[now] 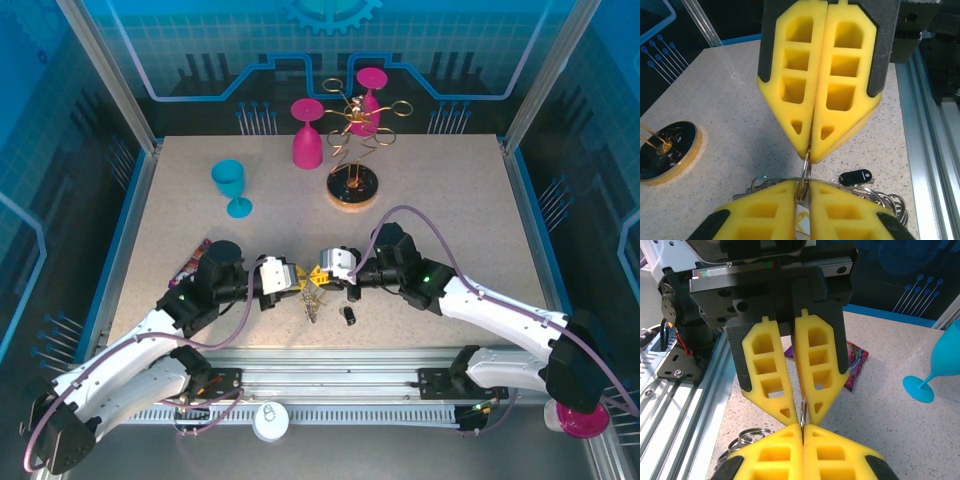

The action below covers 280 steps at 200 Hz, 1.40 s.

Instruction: Put the keys on the keyring

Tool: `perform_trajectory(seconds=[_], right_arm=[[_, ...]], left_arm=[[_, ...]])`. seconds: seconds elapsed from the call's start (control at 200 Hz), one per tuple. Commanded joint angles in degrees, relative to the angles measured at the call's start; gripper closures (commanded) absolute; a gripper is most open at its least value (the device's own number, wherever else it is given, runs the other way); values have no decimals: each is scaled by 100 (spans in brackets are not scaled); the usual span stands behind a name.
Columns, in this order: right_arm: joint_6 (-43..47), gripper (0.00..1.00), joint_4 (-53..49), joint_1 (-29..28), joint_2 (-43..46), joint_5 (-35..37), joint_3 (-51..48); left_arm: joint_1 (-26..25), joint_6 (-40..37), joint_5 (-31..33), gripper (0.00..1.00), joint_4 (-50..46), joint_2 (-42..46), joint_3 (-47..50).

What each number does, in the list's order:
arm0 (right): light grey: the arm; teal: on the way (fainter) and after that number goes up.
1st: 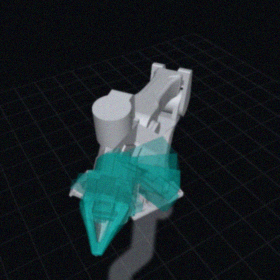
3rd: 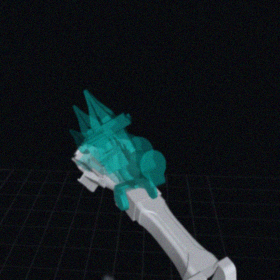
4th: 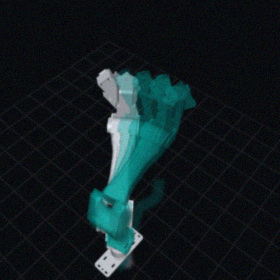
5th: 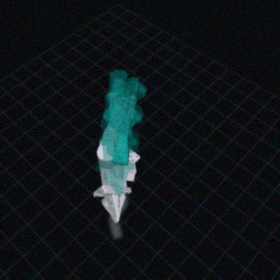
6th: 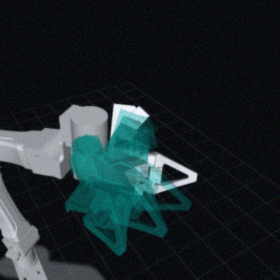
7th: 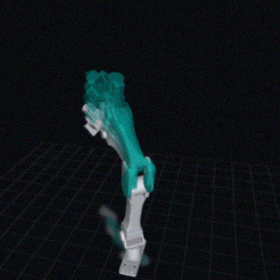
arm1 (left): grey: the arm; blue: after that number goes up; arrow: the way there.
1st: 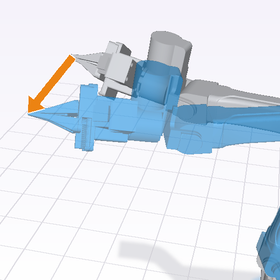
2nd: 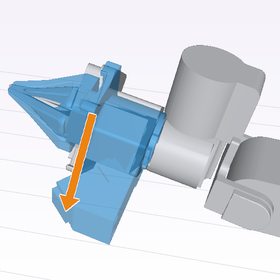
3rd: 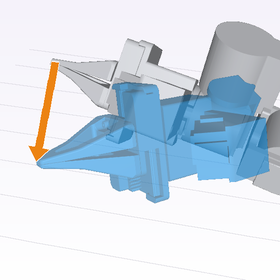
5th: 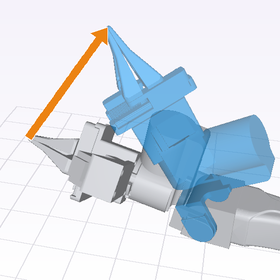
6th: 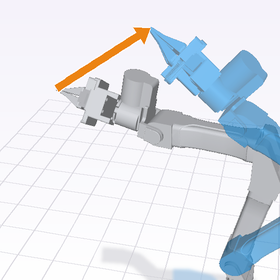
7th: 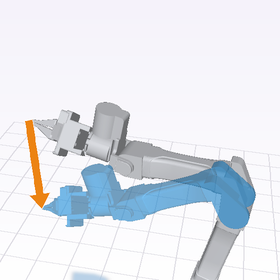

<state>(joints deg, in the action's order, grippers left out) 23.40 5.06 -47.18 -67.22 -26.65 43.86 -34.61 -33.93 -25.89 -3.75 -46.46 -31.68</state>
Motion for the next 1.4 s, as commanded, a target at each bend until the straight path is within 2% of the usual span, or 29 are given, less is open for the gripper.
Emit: perform_trajectory(seconds=[0.0,0.305,0.425,0.505,0.67,0.786,0.876,0.951,1.096,1.266,1.396], right_arm=[[-90,100,286,-8,-41,-252,62],[-64,100,258,-46,-172,-292,118],[-63,100,226,-52,-193,-314,132],[-63,100,206,-55,-164,-297,124],[-12,100,92,-19,-19,20,64],[242,73,-329,10,175,542,33],[192,64,-717,18,337,1235,59],[-260,61,-1000,22,435,1995,81],[-1924,68,-2247,-5,401,3271,326],[-3728,70,-3622,-415,176,3997,391],[-4915,68,-4184,-652,-250,3990,555]], left_arm=[[57,62,-161,88,182,-6,66],[52,126,-220,86,318,42,83],[57,100,-206,90,323,54,83],[58,64,-196,100,309,60,83],[57,-53,-87,100,215,137,63],[58,-184,79,100,31,163,-33],[44,-339,274,100,-148,172,-161],[41,-433,453,100,-172,172,-197],[30,-450,676,100,-222,132,-225],[29,-365,752,100,-21,102,-45],[32,-291,787,100,134,115,88]])
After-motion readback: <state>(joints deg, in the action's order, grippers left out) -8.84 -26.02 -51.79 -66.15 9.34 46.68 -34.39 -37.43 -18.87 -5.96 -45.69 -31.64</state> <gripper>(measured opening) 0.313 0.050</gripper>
